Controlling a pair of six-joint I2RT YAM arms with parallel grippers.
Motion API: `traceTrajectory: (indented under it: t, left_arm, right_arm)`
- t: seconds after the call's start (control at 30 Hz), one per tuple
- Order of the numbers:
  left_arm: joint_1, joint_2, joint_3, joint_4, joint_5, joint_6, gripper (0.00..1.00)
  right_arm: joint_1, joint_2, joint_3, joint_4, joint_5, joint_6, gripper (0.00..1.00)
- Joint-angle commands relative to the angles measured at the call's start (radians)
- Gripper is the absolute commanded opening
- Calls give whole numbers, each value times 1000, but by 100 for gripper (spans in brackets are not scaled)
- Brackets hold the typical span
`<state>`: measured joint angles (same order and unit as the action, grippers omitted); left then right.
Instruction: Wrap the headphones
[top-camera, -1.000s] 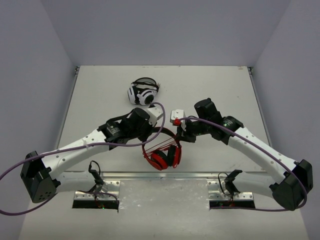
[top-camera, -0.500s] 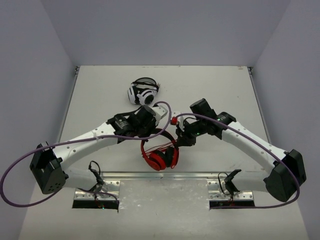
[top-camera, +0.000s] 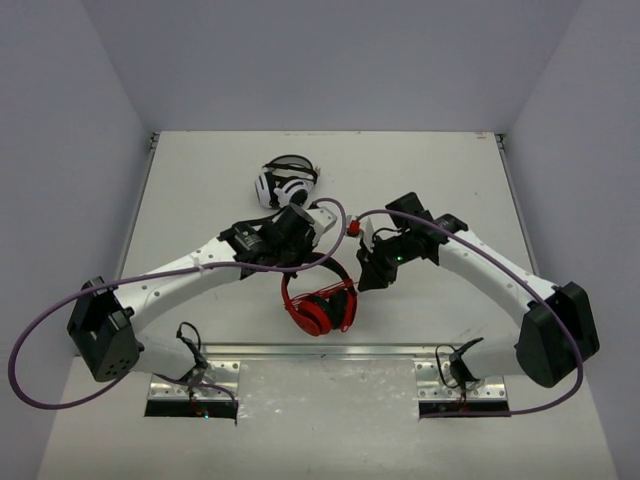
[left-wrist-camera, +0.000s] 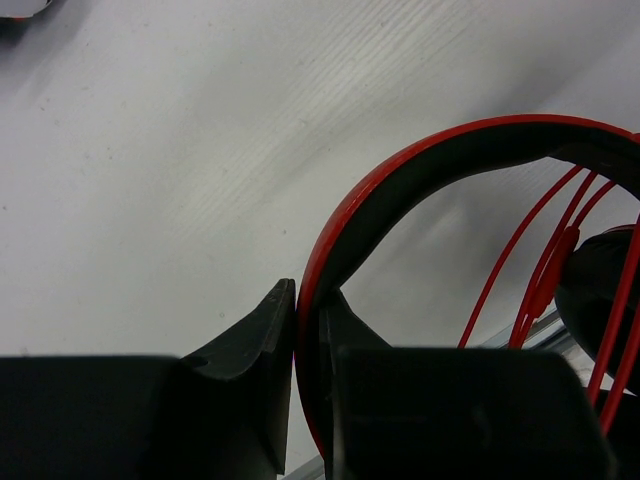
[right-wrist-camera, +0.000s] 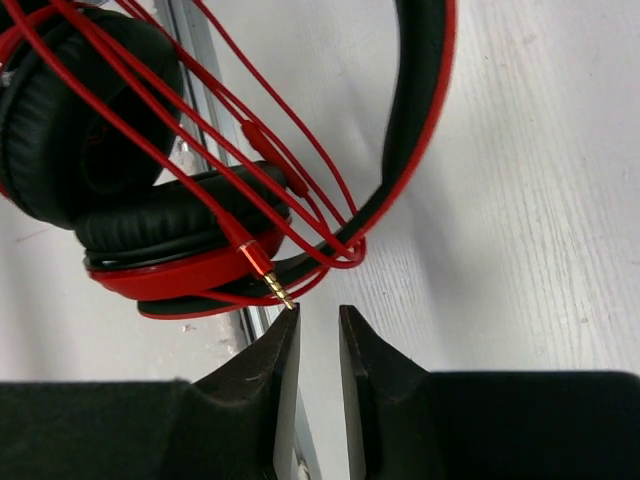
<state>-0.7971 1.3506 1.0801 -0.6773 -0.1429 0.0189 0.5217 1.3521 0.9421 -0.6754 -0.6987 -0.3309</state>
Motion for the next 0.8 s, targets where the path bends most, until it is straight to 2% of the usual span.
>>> traceTrajectory:
  t: [0.0, 0.13, 0.2, 0.33, 0.57, 0.6, 0.77]
  left_arm:
    - [12, -13, 24, 68, 31, 10, 0]
    - [15, -10, 30, 61, 17, 30, 1]
    - [15, -16, 27, 68, 19, 42, 0]
    - [19, -24, 1, 107, 28, 68, 0]
    - [87, -1, -29, 183, 169, 101, 0]
    - [90, 2, -37, 202, 180, 124, 0]
    - [111, 34, -17, 209, 256, 251, 0]
  right_arm:
    - [-34, 15, 37, -19, 24, 44, 23]
    - [-83, 33, 55, -52, 134, 76, 27]
    - [-120, 32, 60, -55, 261, 116, 34]
    - [-178, 21, 66, -72, 379, 171, 46]
    - [-287, -47, 34, -7, 493, 382, 51]
    - [-295, -80, 17, 14, 507, 404, 56]
    - [-307, -203, -40, 65, 455, 486, 61]
